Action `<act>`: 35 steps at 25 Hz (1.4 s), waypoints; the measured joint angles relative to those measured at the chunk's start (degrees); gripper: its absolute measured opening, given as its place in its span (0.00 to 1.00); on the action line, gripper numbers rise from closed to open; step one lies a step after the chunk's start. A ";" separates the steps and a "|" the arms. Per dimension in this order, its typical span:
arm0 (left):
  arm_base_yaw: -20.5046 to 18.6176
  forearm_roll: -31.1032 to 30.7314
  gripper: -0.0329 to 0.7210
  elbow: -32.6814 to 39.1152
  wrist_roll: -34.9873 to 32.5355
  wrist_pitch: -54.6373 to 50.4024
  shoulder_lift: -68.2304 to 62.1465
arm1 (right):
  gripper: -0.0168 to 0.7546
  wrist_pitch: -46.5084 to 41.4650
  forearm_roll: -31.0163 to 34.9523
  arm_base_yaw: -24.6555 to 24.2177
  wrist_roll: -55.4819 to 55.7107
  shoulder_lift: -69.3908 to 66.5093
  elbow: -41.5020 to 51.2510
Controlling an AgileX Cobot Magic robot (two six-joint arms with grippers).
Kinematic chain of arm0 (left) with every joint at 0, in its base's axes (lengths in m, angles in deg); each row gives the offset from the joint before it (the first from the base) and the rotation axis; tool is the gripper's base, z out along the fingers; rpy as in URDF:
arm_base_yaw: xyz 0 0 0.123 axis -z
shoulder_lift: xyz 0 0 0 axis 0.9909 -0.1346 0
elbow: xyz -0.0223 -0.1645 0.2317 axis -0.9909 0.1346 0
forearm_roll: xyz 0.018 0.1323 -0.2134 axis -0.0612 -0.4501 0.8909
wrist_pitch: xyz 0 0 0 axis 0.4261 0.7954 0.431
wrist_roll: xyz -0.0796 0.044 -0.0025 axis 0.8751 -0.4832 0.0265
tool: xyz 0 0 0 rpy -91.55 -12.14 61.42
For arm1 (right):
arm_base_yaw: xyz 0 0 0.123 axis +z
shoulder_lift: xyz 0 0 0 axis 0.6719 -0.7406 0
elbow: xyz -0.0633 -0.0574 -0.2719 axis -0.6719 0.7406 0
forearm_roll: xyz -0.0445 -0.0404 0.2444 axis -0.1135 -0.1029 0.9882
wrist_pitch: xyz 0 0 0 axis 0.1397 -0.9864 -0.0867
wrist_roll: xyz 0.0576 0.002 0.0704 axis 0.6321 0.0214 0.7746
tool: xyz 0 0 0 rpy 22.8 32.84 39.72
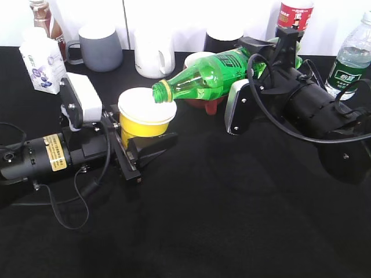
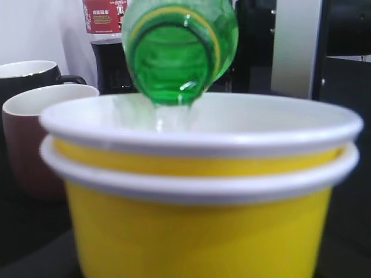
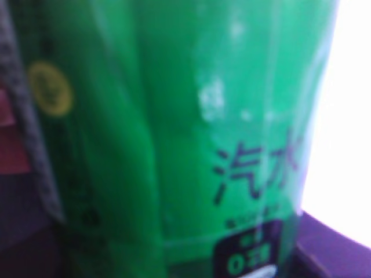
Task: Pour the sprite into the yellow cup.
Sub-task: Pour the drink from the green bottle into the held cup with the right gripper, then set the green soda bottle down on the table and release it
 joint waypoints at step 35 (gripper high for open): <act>0.00 17.06 0.65 0.00 -1.04 -0.41 -0.38 | 0.57 -1.00 8.77 0.00 79.37 0.00 -0.23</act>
